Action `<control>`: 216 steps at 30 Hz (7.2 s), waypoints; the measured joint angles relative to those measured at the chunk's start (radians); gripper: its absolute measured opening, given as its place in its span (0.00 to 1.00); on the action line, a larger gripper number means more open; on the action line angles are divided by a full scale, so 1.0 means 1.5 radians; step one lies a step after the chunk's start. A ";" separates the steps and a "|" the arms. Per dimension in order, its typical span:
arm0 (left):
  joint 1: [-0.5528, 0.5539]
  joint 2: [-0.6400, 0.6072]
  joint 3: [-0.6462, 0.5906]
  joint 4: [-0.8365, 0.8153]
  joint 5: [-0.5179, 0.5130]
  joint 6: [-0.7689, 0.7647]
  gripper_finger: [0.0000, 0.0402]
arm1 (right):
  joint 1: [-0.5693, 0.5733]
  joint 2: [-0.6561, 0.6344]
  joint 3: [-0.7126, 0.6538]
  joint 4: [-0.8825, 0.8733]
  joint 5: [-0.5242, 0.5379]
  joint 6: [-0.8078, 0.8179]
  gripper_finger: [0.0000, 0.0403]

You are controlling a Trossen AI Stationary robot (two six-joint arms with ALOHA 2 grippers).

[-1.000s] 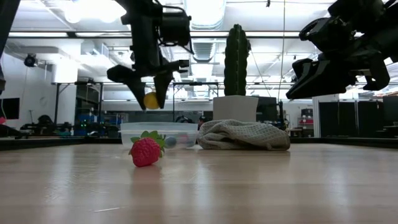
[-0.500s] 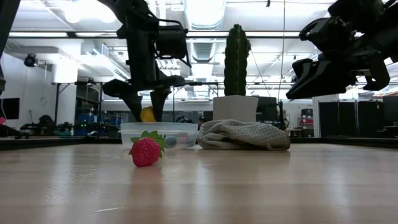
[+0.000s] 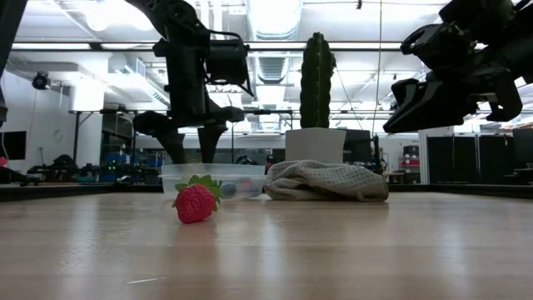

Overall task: Pick and placing Produce into tupperware
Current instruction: Put the lemon into the transparent bin, then put the bottom strawberry into the transparent bin

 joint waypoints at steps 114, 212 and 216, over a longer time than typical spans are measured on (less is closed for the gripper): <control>-0.445 0.342 0.373 -0.213 -0.057 -0.592 0.58 | 0.000 0.000 -0.005 -0.002 -0.003 0.012 0.14; -0.039 0.188 0.197 -0.172 -0.169 0.019 0.28 | 0.000 0.000 -0.006 -0.002 0.000 0.013 0.14; -0.039 0.189 0.186 -0.150 -0.161 0.018 0.28 | 0.000 0.000 -0.006 -0.002 0.000 0.013 0.14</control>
